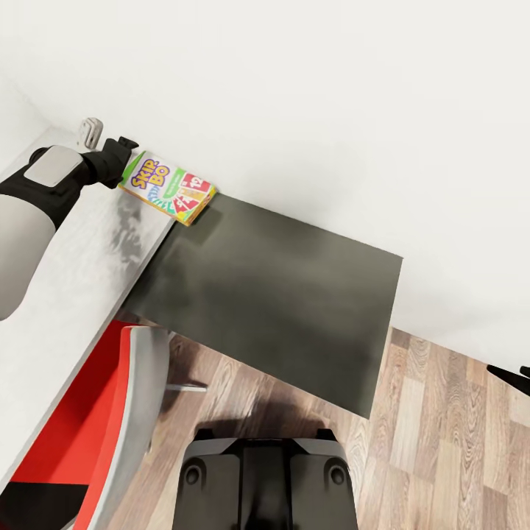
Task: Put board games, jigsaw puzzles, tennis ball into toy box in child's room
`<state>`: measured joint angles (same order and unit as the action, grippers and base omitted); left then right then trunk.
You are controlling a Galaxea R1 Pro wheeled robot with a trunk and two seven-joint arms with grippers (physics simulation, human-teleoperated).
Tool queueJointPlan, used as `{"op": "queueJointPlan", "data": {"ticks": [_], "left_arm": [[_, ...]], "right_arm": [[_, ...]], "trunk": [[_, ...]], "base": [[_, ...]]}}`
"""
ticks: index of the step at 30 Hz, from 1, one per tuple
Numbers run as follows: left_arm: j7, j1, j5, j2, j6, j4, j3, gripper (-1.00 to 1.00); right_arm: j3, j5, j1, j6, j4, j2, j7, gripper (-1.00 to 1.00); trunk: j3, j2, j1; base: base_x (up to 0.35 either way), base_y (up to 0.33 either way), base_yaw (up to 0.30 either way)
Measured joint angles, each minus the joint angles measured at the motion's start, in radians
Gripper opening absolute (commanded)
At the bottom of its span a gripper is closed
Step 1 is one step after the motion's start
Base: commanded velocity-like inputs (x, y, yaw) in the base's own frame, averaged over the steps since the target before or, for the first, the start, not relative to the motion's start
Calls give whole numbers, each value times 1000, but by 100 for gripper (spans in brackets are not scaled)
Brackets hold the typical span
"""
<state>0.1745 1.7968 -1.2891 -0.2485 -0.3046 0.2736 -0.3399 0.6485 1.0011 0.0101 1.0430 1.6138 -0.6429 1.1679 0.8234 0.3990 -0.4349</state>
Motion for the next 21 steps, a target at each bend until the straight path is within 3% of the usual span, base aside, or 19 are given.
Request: {"op": "queueJointPlan", "data": {"ticks": [21], "left_arm": [[-1, 0, 6, -1, -1, 1, 2, 100]], "right_arm": [[0, 0, 0, 0, 0, 0, 0, 100]], "trunk": [[0, 0, 0]], "base": [[0, 0, -16]]}}
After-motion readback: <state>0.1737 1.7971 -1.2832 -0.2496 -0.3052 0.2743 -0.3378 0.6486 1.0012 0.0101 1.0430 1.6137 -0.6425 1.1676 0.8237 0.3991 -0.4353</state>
